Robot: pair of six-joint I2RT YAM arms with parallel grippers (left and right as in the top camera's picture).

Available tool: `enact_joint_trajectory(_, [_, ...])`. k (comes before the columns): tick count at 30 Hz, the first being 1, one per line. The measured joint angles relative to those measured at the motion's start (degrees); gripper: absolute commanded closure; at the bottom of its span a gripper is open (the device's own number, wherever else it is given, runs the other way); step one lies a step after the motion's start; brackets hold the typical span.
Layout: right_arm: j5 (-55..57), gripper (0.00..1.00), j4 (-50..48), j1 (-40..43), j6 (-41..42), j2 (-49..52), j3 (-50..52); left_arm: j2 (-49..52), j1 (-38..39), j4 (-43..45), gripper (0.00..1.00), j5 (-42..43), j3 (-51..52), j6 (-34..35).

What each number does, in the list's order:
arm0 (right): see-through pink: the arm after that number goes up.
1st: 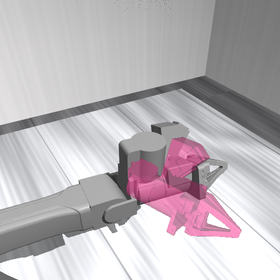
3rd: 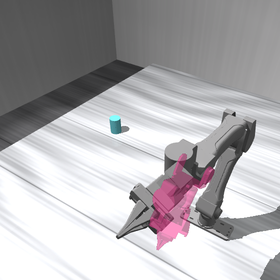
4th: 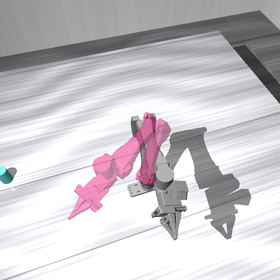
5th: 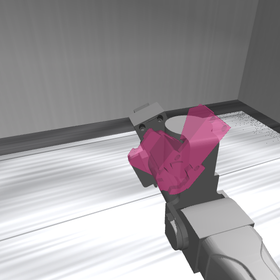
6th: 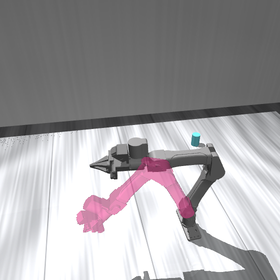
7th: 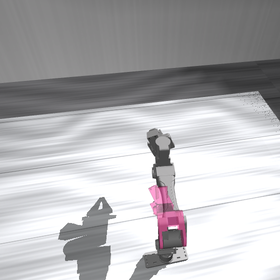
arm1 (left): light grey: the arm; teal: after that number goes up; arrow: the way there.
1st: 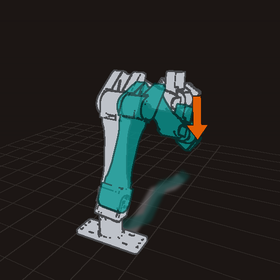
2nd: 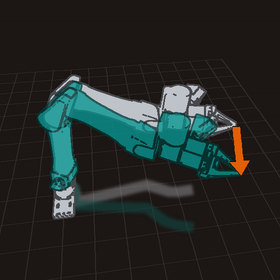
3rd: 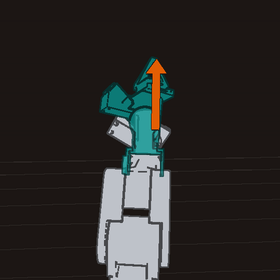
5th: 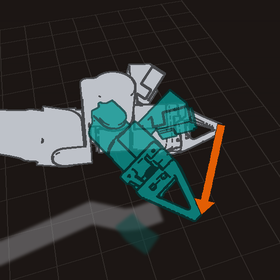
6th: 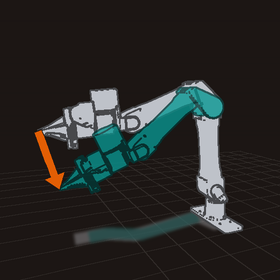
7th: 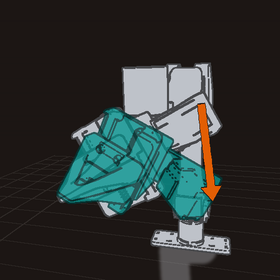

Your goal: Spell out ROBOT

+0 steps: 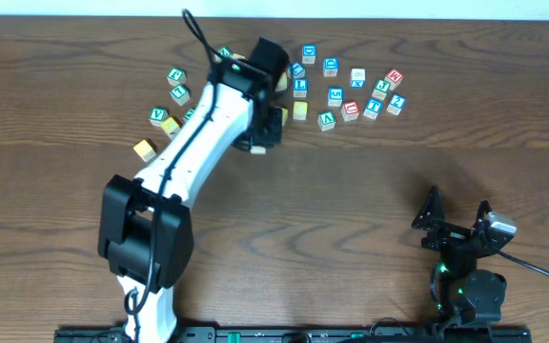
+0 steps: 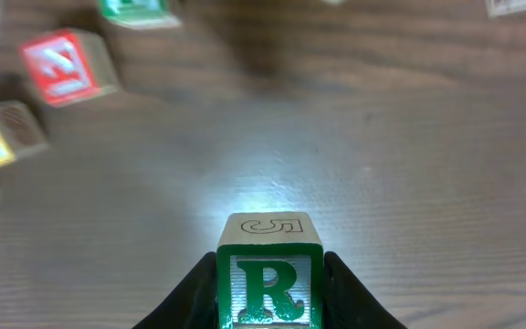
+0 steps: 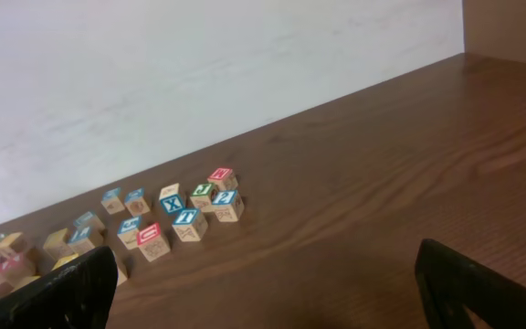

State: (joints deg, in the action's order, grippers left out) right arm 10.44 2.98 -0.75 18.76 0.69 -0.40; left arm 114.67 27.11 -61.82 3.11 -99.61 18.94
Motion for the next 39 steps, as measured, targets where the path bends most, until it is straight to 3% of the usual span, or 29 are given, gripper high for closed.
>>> enact_joint_trajectory(21, [0.0, 0.01, 0.0, 0.0, 0.0, 0.0, 0.0, 0.0, 1.4, 24.4, 0.75, -1.0, 17.4, 5.3])
enact_joint_trajectory(28, [0.0, 0.01, 0.0, 0.0, 0.0, 0.0, 0.0, 0.0, 1.4, 26.2, 0.74, -2.3, 18.2, 5.3])
enact_joint_trajectory(30, [0.0, 0.01, 0.0, 0.0, 0.0, 0.0, 0.0, 0.0, 1.4, 26.3, 0.64, -2.5, 18.2, 5.1])
enact_joint_trajectory(39, [0.0, 0.01, 0.0, 0.0, 0.0, 0.0, 0.0, 0.0, 1.4, 26.3, 0.61, -3.1, 18.2, 5.3])
